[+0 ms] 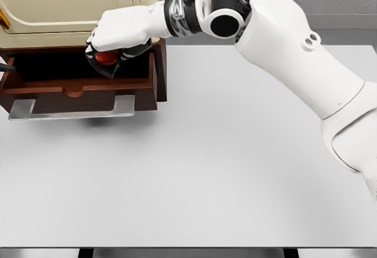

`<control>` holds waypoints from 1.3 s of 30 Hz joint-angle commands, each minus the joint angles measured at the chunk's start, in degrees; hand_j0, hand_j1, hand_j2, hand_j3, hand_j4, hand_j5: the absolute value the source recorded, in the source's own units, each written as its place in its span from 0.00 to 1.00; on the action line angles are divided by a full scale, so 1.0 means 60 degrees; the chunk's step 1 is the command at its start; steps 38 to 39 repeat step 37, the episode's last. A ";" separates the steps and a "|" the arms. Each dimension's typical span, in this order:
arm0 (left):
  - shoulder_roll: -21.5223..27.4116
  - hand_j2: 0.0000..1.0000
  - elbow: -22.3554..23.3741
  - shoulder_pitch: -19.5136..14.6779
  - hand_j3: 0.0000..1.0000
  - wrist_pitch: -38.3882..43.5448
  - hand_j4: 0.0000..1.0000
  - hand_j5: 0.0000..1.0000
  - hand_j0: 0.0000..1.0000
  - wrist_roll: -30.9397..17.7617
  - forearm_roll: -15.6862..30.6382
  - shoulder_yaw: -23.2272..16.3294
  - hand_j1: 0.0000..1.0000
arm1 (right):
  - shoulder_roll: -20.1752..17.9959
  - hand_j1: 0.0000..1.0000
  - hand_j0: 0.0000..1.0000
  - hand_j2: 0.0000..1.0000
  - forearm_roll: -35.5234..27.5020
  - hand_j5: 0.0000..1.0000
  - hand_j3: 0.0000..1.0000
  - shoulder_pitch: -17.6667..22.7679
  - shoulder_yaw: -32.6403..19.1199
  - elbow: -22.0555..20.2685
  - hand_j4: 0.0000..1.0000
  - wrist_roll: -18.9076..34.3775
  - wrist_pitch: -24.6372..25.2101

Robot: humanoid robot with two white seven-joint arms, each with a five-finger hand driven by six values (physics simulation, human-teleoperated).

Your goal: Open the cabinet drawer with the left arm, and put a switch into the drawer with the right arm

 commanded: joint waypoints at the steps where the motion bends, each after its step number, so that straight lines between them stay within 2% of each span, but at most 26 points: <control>1: 0.0016 1.00 -0.0002 0.0000 1.00 0.0026 1.00 1.00 1.00 0.0002 0.0071 0.0016 1.00 | 0.0132 1.00 1.00 1.00 0.0085 1.00 1.00 -0.0014 0.0000 0.0102 1.00 -0.0006 0.0030; 9: 0.0031 1.00 -0.0002 0.0000 1.00 0.0026 1.00 1.00 1.00 0.0002 0.0071 0.0016 1.00 | 0.0219 1.00 1.00 1.00 0.0115 1.00 1.00 -0.0059 -0.0029 0.0073 1.00 -0.0006 0.0030; 13: 0.0016 1.00 0.0013 0.0000 1.00 0.0026 1.00 1.00 1.00 0.0002 0.0071 0.0016 1.00 | 0.0190 1.00 1.00 1.00 0.0100 1.00 1.00 -0.0088 -0.0102 -0.0234 1.00 -0.0006 0.0030; 14: 0.0016 1.00 -0.0001 0.0000 1.00 0.0026 1.00 1.00 1.00 0.0002 0.0071 0.0016 1.00 | 0.0030 1.00 1.00 1.00 0.0100 1.00 1.00 0.0000 -0.0117 -0.0994 1.00 -0.0006 0.0030; 15: 0.0016 1.00 -0.0002 0.0000 1.00 0.0026 1.00 1.00 1.00 0.0002 0.0071 0.0016 1.00 | -0.0424 1.00 1.00 1.00 0.0042 1.00 1.00 0.0088 -0.0132 -0.1727 1.00 -0.0006 0.0030; 16: -0.0027 1.00 -0.0016 0.0000 1.00 0.0026 1.00 1.00 1.00 0.0002 0.0071 0.0002 1.00 | -0.1200 1.00 1.00 1.00 0.0027 1.00 1.00 0.0380 -0.0117 -0.3396 1.00 -0.0006 0.0030; 18: -0.0247 1.00 -0.0367 0.0000 1.00 0.0026 1.00 1.00 1.00 0.0002 -0.0031 0.0016 1.00 | -0.3029 1.00 1.00 1.00 -0.0075 1.00 1.00 0.0819 -0.0190 -0.5841 1.00 -0.0006 0.0030; 19: -0.0247 1.00 -0.0558 0.0000 1.00 0.0026 1.00 1.00 1.00 0.0002 -0.0061 0.0016 1.00 | -0.4114 1.00 1.00 1.00 -0.0090 1.00 1.00 0.1054 -0.0409 -0.6270 1.00 -0.0006 0.0030; 20: -0.0262 1.00 -0.0734 0.0000 1.00 0.0026 1.00 1.00 1.00 0.0002 -0.0119 0.0016 1.00 | -0.4745 1.00 1.00 1.00 -0.0192 1.00 1.00 0.1463 -0.1111 -0.6270 1.00 -0.0006 0.0030; 22: -0.0262 1.00 -0.0837 0.0000 1.00 0.0026 1.00 1.00 1.00 0.0002 -0.0237 0.0016 1.00 | -0.6532 1.00 1.00 1.00 -0.0998 1.00 1.00 0.3104 -0.3221 -0.6270 1.00 -0.0006 0.0030; 23: -0.0262 1.00 -0.0880 0.0000 1.00 0.0026 1.00 1.00 1.00 0.0002 -0.0237 0.0016 1.00 | -0.7119 1.00 1.00 1.00 -0.1116 1.00 1.00 0.3983 -0.3764 -0.6270 1.00 -0.0006 0.0030; 24: -0.0276 1.00 -0.1027 -0.0014 1.00 0.0026 1.00 1.00 1.00 0.0002 -0.0251 0.0016 1.00 | -0.7500 1.00 1.00 1.00 -0.1116 1.00 1.00 0.4672 -0.3969 -0.6270 1.00 -0.0006 0.0030; 26: -0.0379 1.00 -0.1627 -0.0058 1.00 0.0026 1.00 1.00 1.00 0.0002 -0.0237 0.0016 1.00 | -0.7954 1.00 1.00 1.00 -0.1116 1.00 1.00 0.5390 -0.4087 -0.6270 1.00 -0.0006 0.0030; 29: -0.0863 1.00 -0.2990 -0.0190 1.00 0.0026 1.00 1.00 1.00 0.0002 -0.0251 0.0031 1.00 | -0.8291 1.00 1.00 1.00 -0.1116 1.00 1.00 0.5903 -0.4072 -0.6270 1.00 -0.0006 0.0030; 39: -0.0980 1.00 -0.2990 -0.0351 1.00 0.0026 1.00 1.00 1.00 0.0002 -0.0237 0.0045 1.00 | -0.8423 1.00 1.00 1.00 -0.1116 1.00 1.00 0.6152 -0.4087 -0.6255 1.00 -0.0006 0.0030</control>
